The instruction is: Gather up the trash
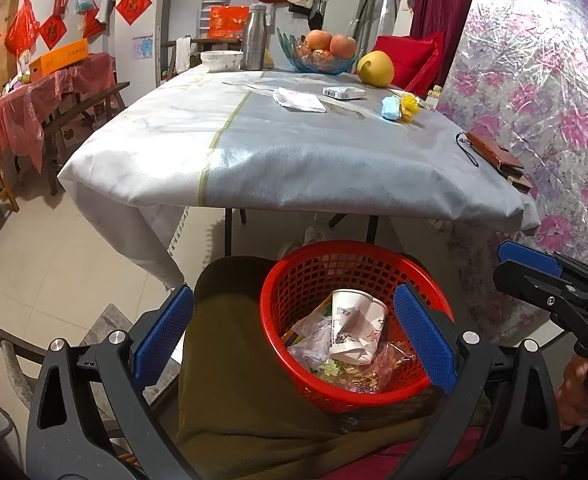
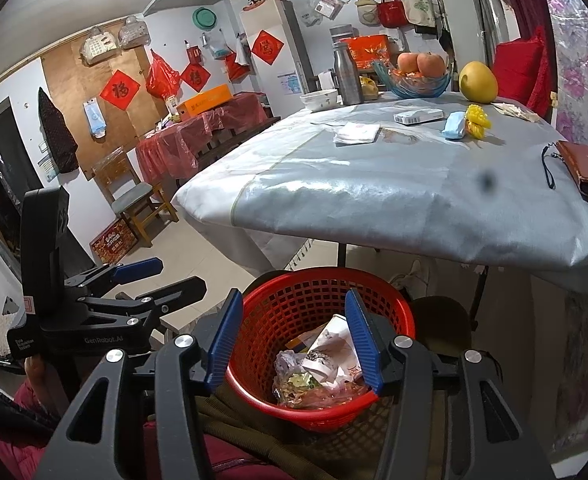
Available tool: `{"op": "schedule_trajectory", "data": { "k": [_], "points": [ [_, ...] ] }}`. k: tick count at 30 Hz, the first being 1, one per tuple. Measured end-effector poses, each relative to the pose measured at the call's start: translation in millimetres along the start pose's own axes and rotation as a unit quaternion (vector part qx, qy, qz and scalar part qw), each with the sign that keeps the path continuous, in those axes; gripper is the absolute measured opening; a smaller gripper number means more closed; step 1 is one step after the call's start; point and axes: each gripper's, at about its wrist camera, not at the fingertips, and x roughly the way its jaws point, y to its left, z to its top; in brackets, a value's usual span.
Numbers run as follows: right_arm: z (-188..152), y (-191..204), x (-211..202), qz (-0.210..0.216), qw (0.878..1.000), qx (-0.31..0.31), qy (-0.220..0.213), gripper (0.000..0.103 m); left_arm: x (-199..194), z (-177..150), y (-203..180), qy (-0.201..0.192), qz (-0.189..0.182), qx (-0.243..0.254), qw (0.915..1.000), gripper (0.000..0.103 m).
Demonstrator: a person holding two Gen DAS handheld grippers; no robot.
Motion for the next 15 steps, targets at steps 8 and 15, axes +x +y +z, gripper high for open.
{"op": "schedule_trajectory", "data": {
  "k": [8,15],
  "points": [
    [0.8,-10.6,8.2,-0.003,1.000,0.010,0.005,0.053,6.8,-1.5,3.6,0.007,0.001,-0.005,1.0000,0.096],
    [7.3,-21.2,19.0,-0.008,1.000,0.024,0.010,0.053,21.1,1.4,6.0,0.019,0.006,-0.006,0.9998,0.096]
  ]
}}
